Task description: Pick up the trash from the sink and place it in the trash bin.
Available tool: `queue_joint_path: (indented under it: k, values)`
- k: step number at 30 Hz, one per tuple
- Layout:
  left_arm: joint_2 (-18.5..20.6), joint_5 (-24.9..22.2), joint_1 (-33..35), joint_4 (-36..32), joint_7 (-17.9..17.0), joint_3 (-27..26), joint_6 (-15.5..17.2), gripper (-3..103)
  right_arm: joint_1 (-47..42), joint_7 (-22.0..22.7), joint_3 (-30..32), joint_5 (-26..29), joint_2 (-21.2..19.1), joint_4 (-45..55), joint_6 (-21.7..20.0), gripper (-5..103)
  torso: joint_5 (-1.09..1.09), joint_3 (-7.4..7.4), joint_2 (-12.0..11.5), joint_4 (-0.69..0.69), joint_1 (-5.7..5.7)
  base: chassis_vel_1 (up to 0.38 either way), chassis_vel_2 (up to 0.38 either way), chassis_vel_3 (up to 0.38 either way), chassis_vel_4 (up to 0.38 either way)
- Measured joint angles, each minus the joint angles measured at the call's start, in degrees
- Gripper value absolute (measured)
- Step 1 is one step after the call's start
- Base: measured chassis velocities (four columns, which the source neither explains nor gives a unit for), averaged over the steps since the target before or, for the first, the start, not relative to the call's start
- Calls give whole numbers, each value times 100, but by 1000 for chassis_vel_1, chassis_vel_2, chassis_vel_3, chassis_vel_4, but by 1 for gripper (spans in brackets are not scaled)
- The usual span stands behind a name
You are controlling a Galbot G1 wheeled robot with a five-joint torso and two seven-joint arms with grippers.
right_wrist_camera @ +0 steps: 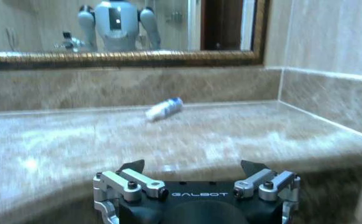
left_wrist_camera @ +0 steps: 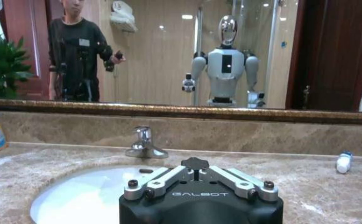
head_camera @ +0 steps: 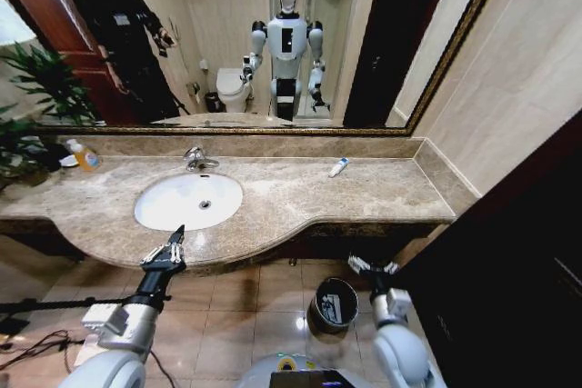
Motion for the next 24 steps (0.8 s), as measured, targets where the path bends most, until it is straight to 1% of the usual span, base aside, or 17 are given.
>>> queue_joint_path:
  k: [1, 2, 5, 6, 7, 11, 12, 13, 14, 15, 17, 18, 20, 22, 23, 24]
  values:
    - [0, 0, 0, 0, 1, 0, 0, 0, 228, 33, -57, 84, -45, -30, -109, 100, 0, 0, 0, 0, 0, 0, 0, 0, 0]
    - [0, 0, 0, 0, 1, 0, 0, 0, 228, 33, -57, 84, -45, -30, -109, 100, 0, 0, 0, 0, 0, 0, 0, 0, 0]
    - [0, 0, 0, 0, 0, 0, 0, 0, 687, 25, -150, 297, -168, -237, -286, 100, 0, 0, 0, 0, 0, 0, 0, 0, 0]
    - [0, 0, 0, 0, 0, 0, 0, 0, 923, -35, -188, 361, -227, -408, -302, 100, 0, 0, 0, -1, 0, 0, 0, 0, 0]
    - [0, 0, 0, 0, 0, 0, 0, 0, 923, -35, -188, 361, -227, -408, -302, 100, 0, 0, 0, -1, 0, 0, 0, 0, 0]
    - [0, 0, 0, 0, 1, 0, 0, 0, 1859, -167, -444, 580, -401, -1099, -344, 100, 1, 1, 0, -1, 1, 0, 0, 0, 0]
    - [0, 0, 0, 0, 1, 0, 0, 0, 1859, -167, -444, 580, -401, -1099, -344, 100, 1, 1, 0, -1, 1, 0, 0, 0, 0]
    - [0, 0, 0, 0, 0, 0, 0, 0, 2010, -179, -484, 630, -419, -1196, -364, 100, 0, 1, 0, 0, 1, 0, 0, 0, 0]
    - [0, 0, 0, 0, -1, 0, 0, 0, 2343, -196, -572, 725, -451, -1436, -402, 100, -1, 1, 0, 0, 1, 0, 0, 0, 0]
    - [0, 0, 0, 0, -1, 0, 0, 0, 2343, -196, -572, 725, -451, -1436, -402, 100, -1, 1, 0, 0, 1, 0, 0, 0, 0]
    - [0, 0, 0, 0, -1, 0, 0, 0, 2849, -235, -734, 813, -471, -1902, -422, 100, -1, 1, 0, 0, 1, 0, 0, 0, 0]
    - [0, 0, 0, 0, -1, 0, 0, 0, 2849, -235, -734, 813, -471, -1902, -422, 100, -1, 1, 0, 0, 1, 0, 0, 0, 0]
    - [0, 0, 0, 0, 0, 0, 0, 0, 3215, -275, -870, 853, -472, -2288, -426, 100, 0, 1, -1, -1, 1, 0, 0, 0, 0]
    - [1, 0, 0, 0, 0, 0, 0, 0, 3764, -318, -1062, 928, -445, -2780, -444, 100, 0, 1, 0, -1, 1, 0, 0, 0, 0]
    - [1, 0, 0, 0, 0, 0, 0, 0, 3764, -318, -1062, 928, -445, -2780, -444, 100, 0, 1, 0, -1, 1, 0, 0, 0, 0]
    - [0, 0, 0, 0, 0, 0, 0, 0, 3986, -324, -1131, 957, -419, -2966, -444, 100, -1, 1, 0, -1, 1, 0, 0, 0, 0]
